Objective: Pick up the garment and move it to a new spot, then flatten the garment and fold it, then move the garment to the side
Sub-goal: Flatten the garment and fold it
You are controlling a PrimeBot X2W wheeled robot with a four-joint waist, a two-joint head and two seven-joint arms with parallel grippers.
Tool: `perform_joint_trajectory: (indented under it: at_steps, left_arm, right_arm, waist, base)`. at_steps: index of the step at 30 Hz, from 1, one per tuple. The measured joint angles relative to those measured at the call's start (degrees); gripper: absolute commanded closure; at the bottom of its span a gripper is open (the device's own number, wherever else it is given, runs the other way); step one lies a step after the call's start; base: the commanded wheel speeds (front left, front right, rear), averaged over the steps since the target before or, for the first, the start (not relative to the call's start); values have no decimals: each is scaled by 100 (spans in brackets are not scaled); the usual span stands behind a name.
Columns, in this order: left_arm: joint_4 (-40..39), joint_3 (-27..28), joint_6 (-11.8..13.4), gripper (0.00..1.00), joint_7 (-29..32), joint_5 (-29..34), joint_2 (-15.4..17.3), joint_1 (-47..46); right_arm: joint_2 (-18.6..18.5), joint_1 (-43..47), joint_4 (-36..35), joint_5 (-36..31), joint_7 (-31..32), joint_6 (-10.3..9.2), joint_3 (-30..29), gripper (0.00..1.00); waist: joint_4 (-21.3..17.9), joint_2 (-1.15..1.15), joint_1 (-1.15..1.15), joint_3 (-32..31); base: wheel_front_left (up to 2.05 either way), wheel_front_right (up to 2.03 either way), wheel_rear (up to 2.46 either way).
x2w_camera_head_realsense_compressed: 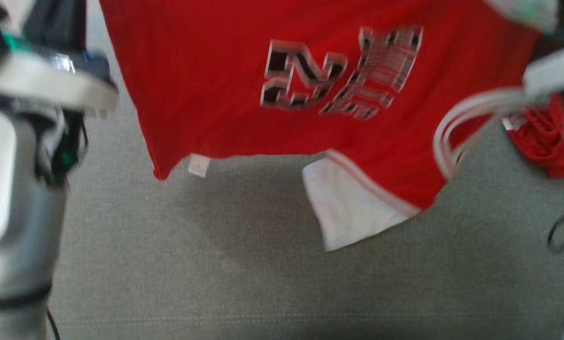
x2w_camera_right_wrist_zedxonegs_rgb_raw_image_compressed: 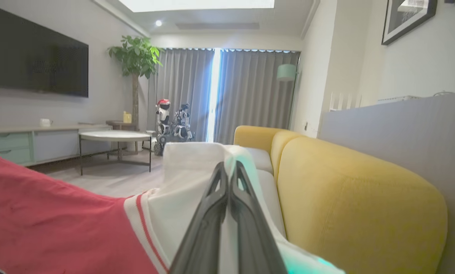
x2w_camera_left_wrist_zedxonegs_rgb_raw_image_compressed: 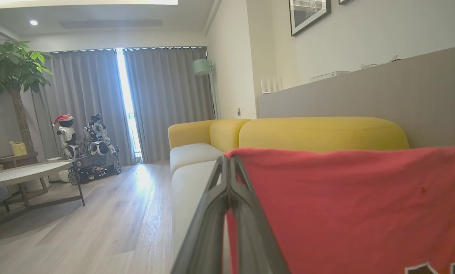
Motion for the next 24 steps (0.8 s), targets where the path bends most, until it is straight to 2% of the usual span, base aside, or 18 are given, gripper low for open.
perform_joint_trajectory:
  at_steps: [7,14,20,24]
  left_arm:
    - [1794,-327,-346,100,-152,-67,-207,-1717]
    - [3845,-319,-439,100,-701,-300,-630,-3290]
    - [5380,-135,-435,100,-985,-447,-831,-3848]
    - [6167,-176,-436,100,-1024,-446,-970,-3880]
  right_arm:
    - [-73,-1964,1536,397,-415,0,454,100]
    - [347,-3711,3526,742,-1200,0,661,100]
    - [753,-4366,5294,931,-1775,0,749,100]
    - [936,-4365,6353,1120,-1827,0,917,100]
  waist:
    - [32,0,0,339]
    - [80,0,0,540]
    - [93,0,0,480]
    - [103,0,0,471]
  base:
    - [0,0,0]
    - [0,0,0]
    - [0,0,0]
    - [0,0,0]
